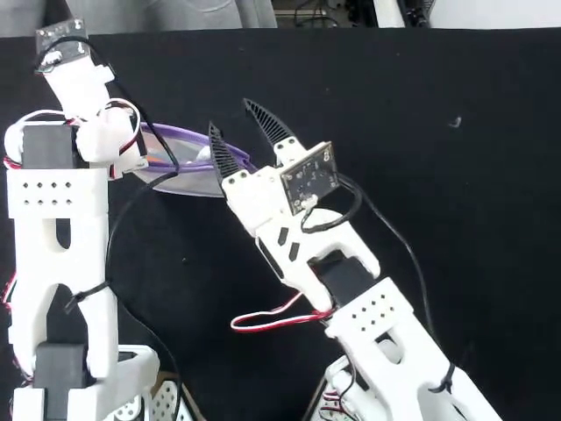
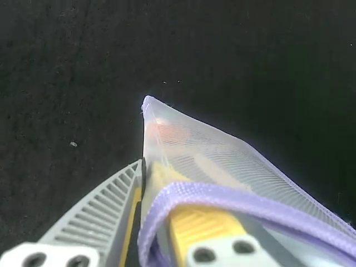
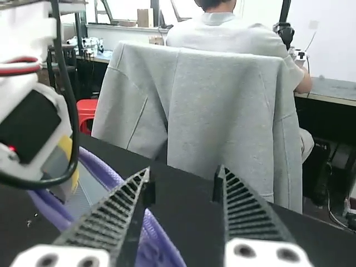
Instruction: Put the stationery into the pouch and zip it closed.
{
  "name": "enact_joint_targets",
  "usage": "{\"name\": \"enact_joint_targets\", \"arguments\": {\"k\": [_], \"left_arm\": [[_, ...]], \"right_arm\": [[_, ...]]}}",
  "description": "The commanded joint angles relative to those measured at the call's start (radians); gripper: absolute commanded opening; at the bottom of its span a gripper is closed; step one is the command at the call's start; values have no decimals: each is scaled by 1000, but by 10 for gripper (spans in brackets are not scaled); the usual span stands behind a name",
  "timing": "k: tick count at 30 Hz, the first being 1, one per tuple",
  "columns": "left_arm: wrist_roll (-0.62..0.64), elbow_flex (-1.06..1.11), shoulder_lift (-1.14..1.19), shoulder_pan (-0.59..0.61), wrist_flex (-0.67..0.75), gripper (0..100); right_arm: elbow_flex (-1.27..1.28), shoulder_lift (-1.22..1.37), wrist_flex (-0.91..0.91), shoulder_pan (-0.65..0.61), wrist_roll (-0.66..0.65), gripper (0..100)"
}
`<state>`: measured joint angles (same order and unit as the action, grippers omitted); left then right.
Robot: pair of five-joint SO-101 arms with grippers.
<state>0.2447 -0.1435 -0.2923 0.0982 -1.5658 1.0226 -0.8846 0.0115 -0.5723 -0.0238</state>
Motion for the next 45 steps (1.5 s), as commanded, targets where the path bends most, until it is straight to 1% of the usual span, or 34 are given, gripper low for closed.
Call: {"name": "enact_joint_targets", "arguments": {"k": [1,6,11,15,19,24,27,30,33,36,39,41,45], "left_arm": [[-3,-1,3,-12,14,30],[-3,-2,2,-12,12,30],[-3,-2,2,-12,12,30],[-3,-2,2,-12,12,30],[0,-5,-15,39,12,30],[-3,4,-63,45,14,30],[-3,7,-81,45,14,30],[-3,8,-83,45,14,30],[-3,8,-83,45,14,30],[-3,8,-83,45,14,30],[-3,22,-83,45,20,30],[-3,28,-84,45,21,30],[-5,27,-84,45,21,30]], "right_arm": [[-82,7,21,14,6,177],[-94,48,20,11,6,177],[-213,242,25,6,9,177],[-303,340,26,-60,12,177],[-298,331,31,-77,14,177],[-245,252,38,-138,8,177],[-239,162,46,-87,8,177],[-251,42,152,14,8,177],[-257,-79,319,75,8,177],[-245,-168,483,83,6,177],[-194,-228,586,81,6,177],[-147,-254,623,81,6,177],[-54,-300,640,80,5,177]]}}
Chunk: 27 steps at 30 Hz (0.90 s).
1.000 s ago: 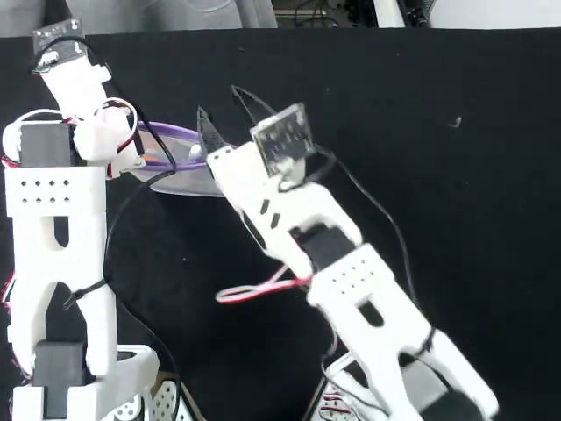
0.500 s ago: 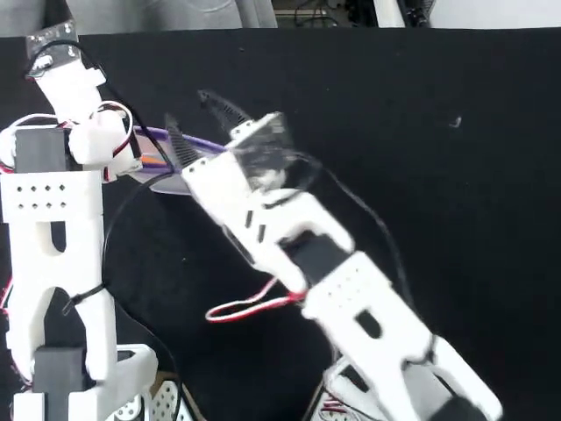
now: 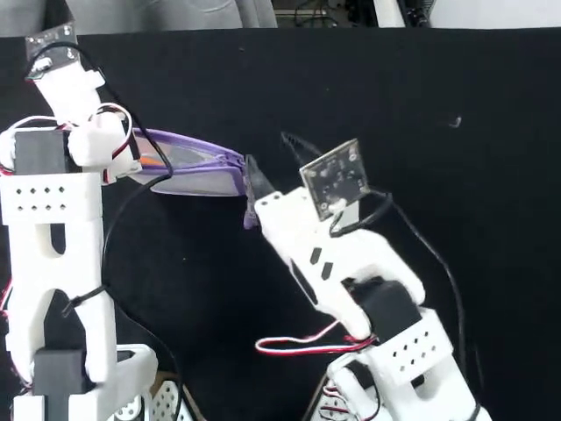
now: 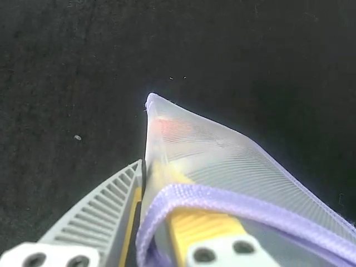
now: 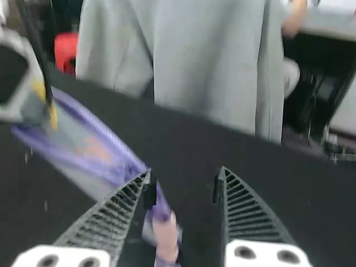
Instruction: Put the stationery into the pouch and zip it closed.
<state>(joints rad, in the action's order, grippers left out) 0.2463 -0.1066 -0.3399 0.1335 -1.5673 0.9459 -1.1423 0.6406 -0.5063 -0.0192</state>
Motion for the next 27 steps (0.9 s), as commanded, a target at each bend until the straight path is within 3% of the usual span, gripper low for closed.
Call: {"name": "enact_joint_targets", "arguments": {"k": [1,7,13,23,27], "left_arm": [[-6,-10,-37,12,23,30],[-6,-1,-35,35,52,30],[-6,2,-35,81,72,30],[-6,2,-37,74,64,30],[-6,2,-37,73,64,30]], "right_arm": [[39,-51,11,3,0,177],[127,-79,31,-114,-72,177],[229,-81,2,-126,-78,177],[380,-70,-373,-78,-167,177],[384,-61,-417,-21,-167,177]]}}
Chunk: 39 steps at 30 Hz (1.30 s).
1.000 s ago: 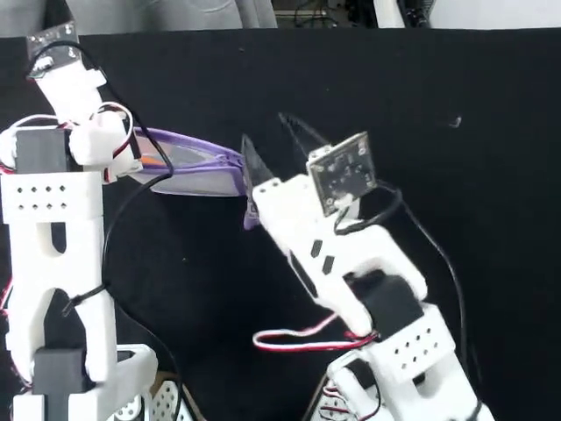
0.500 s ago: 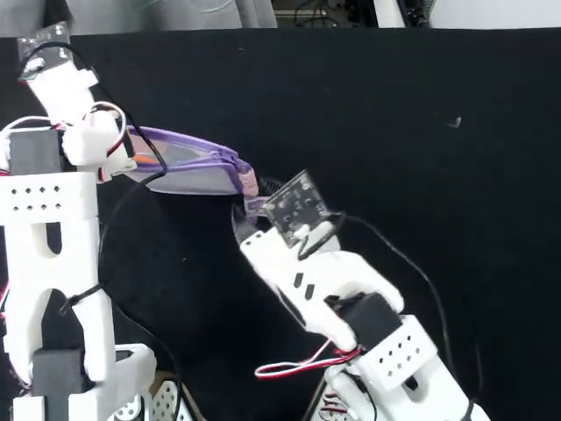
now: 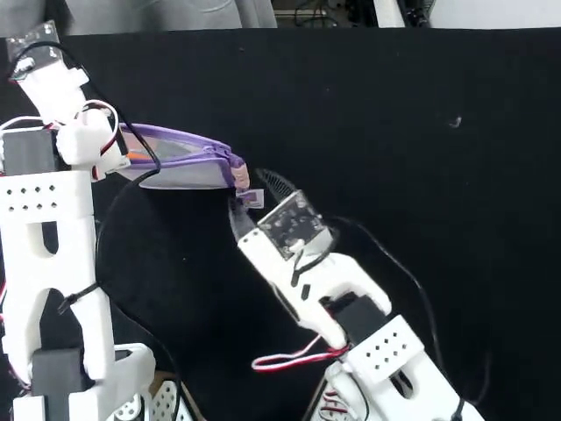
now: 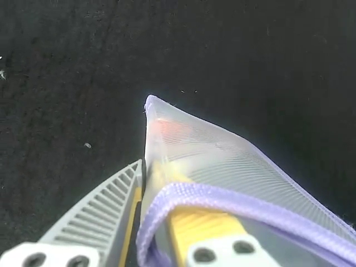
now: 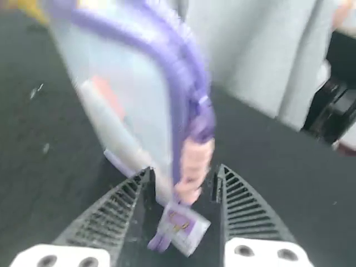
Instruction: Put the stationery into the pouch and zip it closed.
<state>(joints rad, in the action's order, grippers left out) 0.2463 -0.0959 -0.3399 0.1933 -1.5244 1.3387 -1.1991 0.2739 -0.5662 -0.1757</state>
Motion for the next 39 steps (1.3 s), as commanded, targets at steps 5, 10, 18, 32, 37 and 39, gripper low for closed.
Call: {"name": "enact_joint_targets", "arguments": {"k": [5,10,18,32,37,39], "left_arm": [[-5,-8,-37,13,21,30],[-5,-8,-37,13,20,30],[-5,-7,-37,13,20,30],[-6,-7,-35,13,21,30],[-6,-7,-35,13,26,30],[-8,-7,-35,13,26,30]], "right_arm": [[-27,96,-121,38,-11,177],[-99,260,-164,14,-11,177],[-194,401,-227,6,-11,176],[-248,417,-132,14,-14,20],[-351,364,52,14,-11,11],[-406,346,138,14,-11,11]]}}
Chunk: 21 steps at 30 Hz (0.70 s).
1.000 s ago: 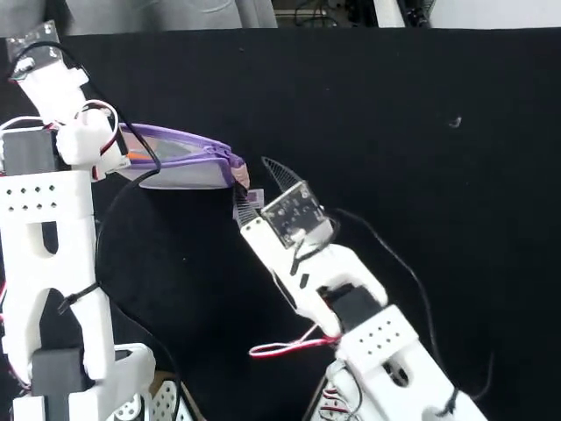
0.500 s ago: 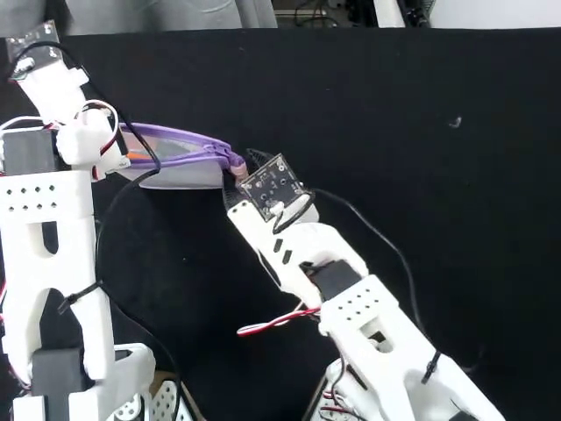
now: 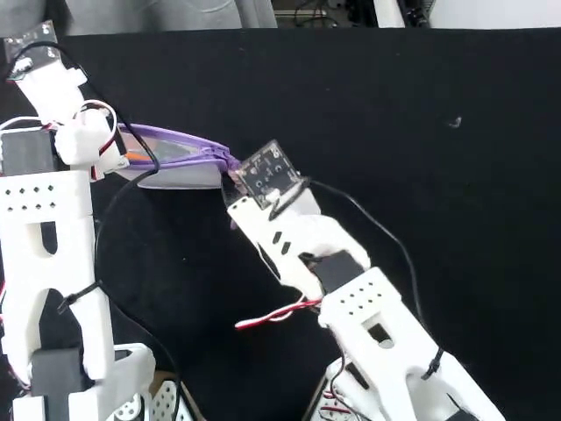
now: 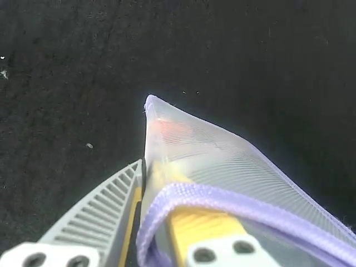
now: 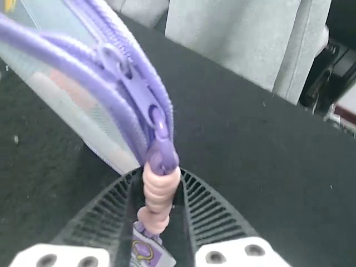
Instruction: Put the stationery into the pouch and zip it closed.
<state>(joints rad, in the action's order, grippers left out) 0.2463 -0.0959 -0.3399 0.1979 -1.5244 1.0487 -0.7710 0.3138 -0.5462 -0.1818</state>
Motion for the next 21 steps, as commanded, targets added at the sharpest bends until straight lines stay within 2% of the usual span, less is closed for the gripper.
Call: {"name": "enact_joint_targets", "arguments": {"k": [1,7,11,14,21], "left_arm": [[-18,-7,-35,8,28,30],[-77,-15,-35,-18,23,32],[-77,-8,-44,-65,20,141],[-77,-10,-46,-79,20,213],[-77,-67,-48,-114,20,223]], "right_arm": [[-151,-90,147,-6,-5,11],[-467,-68,517,-6,-5,11],[-702,33,740,-6,-6,11],[-854,174,850,14,-11,11],[-1267,572,1036,98,-11,11]]}}
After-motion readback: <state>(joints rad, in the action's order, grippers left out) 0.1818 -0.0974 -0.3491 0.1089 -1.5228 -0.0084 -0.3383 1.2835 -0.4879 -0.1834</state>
